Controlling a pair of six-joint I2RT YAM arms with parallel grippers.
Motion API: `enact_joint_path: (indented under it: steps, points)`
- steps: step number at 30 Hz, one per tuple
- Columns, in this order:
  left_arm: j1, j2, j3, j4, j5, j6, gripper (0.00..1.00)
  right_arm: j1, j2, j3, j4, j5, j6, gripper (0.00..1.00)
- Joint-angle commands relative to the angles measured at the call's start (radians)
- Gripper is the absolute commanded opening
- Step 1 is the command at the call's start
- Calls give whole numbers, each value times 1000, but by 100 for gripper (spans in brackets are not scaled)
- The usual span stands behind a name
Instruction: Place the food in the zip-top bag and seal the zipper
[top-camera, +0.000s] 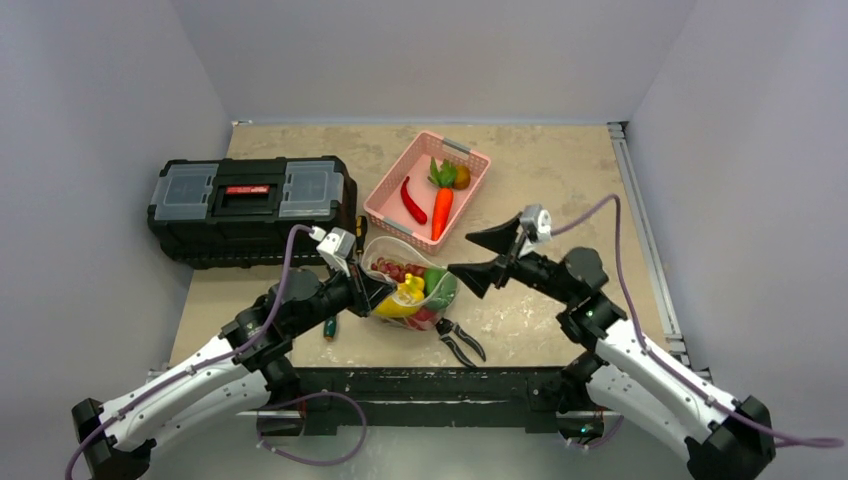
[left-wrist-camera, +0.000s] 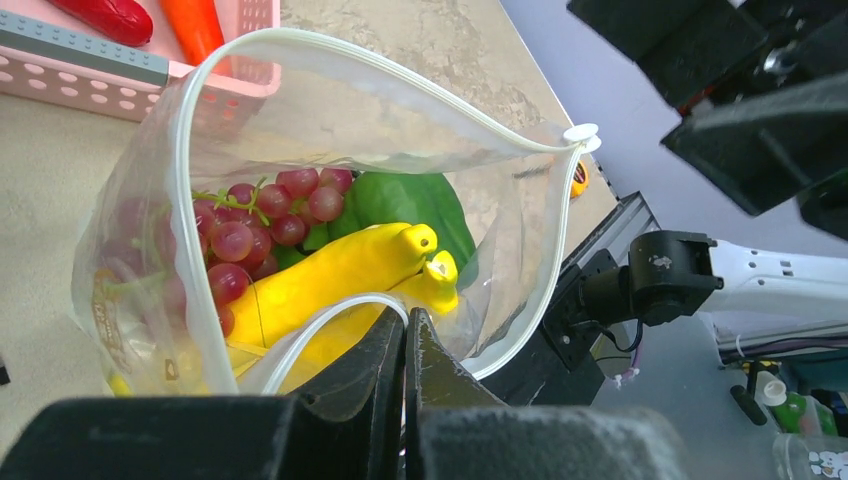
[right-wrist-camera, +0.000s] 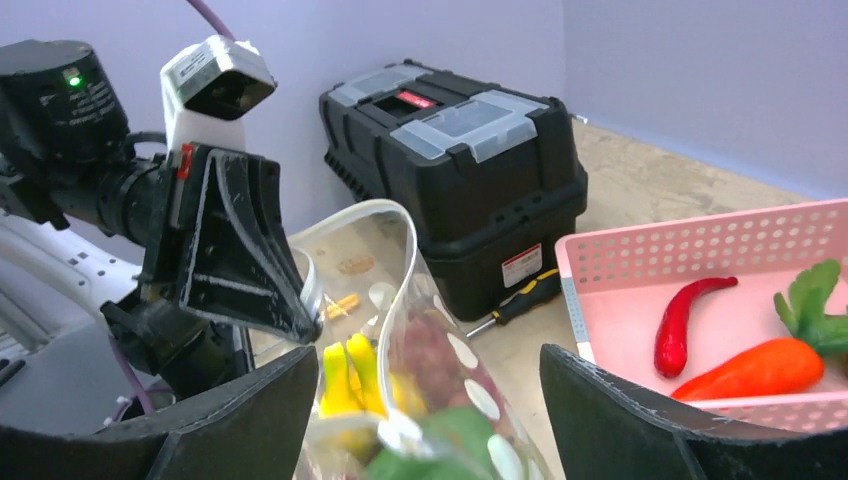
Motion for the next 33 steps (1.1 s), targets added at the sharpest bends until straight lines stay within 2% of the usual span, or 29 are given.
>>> enact_joint_path:
  steps: [1, 8, 14, 17, 25, 33]
  points:
    - [-3, 3, 58, -13, -23, 36, 0, -27, -145, -173, 299, -1, 84, 82]
    - [-3, 3, 77, -48, -41, 51, 0, -50, -177, -266, 330, -76, 91, 82]
    - [-3, 4, 86, -48, -29, 50, 0, -73, -16, -272, 516, -190, 118, 79]
    - [-3, 6, 94, -51, -22, 48, 0, -76, 73, -240, 520, -239, 91, 77]
    - [-3, 3, 107, -64, -9, 57, 0, -80, 148, -210, 577, -233, 79, 76]
    - [-4, 3, 134, -81, -5, 64, 0, -80, 272, -160, 645, -310, 87, 52]
